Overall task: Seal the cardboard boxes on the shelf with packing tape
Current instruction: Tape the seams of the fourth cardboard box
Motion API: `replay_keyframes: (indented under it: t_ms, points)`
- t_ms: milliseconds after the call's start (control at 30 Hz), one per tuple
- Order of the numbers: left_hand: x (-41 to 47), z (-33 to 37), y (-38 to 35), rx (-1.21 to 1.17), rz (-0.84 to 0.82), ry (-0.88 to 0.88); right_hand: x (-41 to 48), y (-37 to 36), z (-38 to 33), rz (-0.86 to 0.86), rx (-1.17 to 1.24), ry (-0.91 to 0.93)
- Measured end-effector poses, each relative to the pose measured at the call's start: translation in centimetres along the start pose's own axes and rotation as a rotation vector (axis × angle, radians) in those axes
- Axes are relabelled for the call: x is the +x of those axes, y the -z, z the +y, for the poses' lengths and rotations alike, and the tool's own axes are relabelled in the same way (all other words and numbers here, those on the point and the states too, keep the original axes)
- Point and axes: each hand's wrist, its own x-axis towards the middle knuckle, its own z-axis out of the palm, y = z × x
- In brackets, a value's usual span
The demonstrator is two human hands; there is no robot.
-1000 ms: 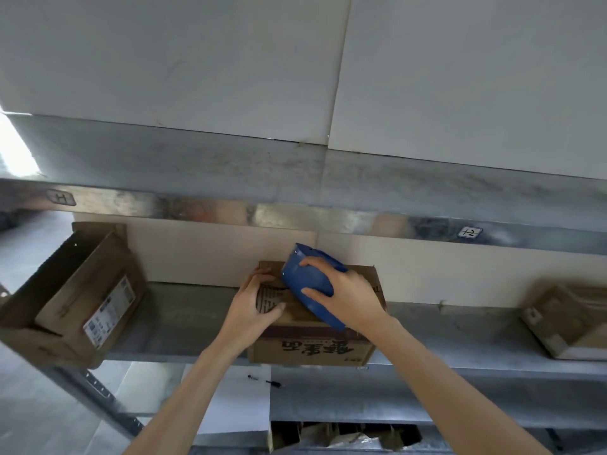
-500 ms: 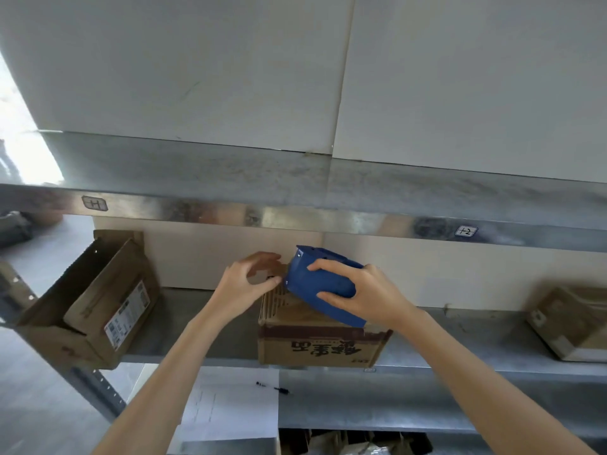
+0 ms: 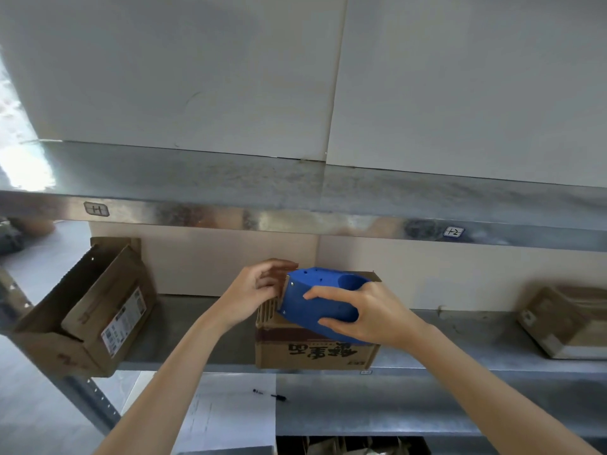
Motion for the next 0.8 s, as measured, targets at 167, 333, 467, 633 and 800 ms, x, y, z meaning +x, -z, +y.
replay_keyframes:
  t_ms: [167, 333, 467, 633, 800]
  points:
    - [0.4, -0.7, -0.5, 0.063, 0.028, 0.000, -0.1, 0.1, -0.1, -0.040, 0.009, -0.014]
    - [0.9, -1.2, -1.0, 0.020, 0.118, 0.020, 0.3, -0.1, 0.4, -0.139, 0.014, -0.051]
    - [1.2, -1.5, -1.4, 0.036, 0.190, -0.002, 0.7, 0.6, 0.5, -0.123, 0.038, -0.064]
    - [1.4, -1.2, -1.2, -0.001, 0.251, -0.001, 1.0, 1.4, 1.3, -0.146, 0.023, -0.051]
    - [1.2, -0.7, -0.8, -0.001, 0.284, 0.048, 1.1, 1.6, 2.0, -0.175, 0.002, -0.049]
